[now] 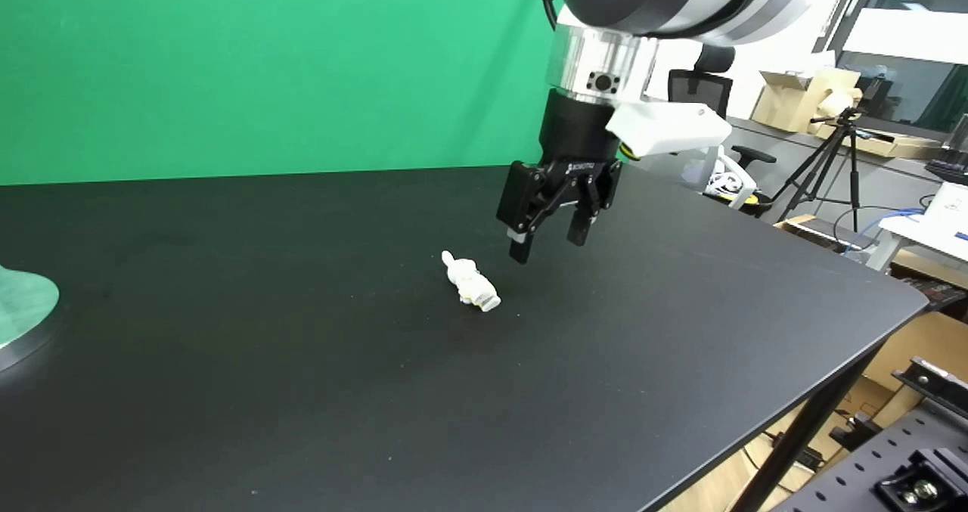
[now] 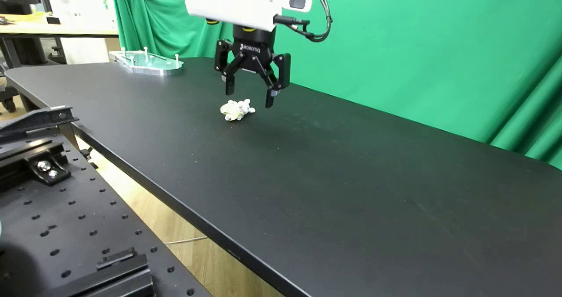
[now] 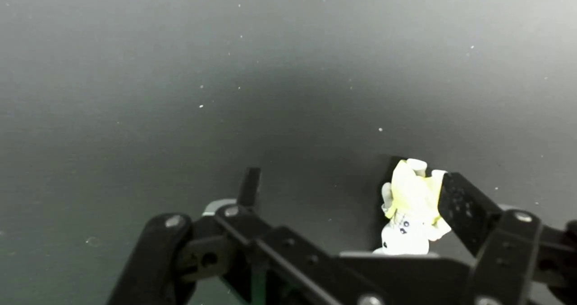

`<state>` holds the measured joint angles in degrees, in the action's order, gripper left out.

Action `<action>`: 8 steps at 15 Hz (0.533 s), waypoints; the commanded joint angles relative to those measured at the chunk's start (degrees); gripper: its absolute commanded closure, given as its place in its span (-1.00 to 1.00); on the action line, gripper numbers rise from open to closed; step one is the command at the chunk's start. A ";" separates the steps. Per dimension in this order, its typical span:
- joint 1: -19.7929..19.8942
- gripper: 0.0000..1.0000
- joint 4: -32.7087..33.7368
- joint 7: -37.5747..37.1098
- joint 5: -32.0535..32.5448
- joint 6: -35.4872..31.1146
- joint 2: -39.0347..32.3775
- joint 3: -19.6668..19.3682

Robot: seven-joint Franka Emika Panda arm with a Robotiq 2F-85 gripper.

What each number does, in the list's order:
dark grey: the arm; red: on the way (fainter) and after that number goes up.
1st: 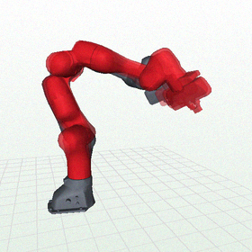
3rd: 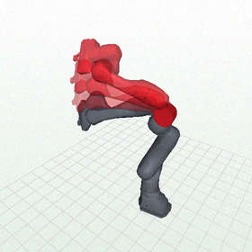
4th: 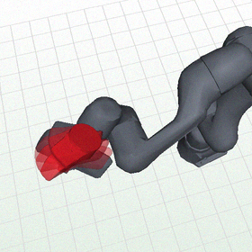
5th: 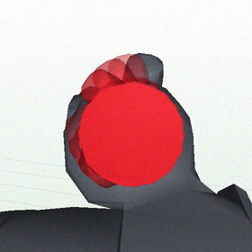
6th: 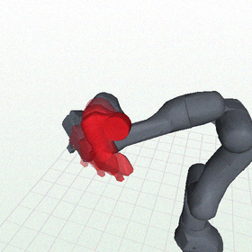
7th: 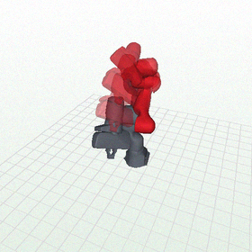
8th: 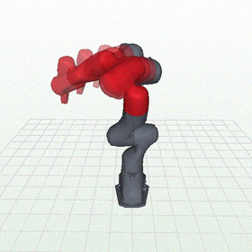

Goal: Move the bunny toy to the right

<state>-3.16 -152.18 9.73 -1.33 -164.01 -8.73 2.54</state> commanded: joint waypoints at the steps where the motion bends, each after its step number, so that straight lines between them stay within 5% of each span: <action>1: 0.88 -1.00 5.47 -0.80 -1.72 -1.87 -6.99 2.20; 8: 0.08 -1.00 9.81 -1.53 -1.86 -1.60 -9.90 6.38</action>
<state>-2.95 -144.07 9.70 -3.41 -165.95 -18.12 8.00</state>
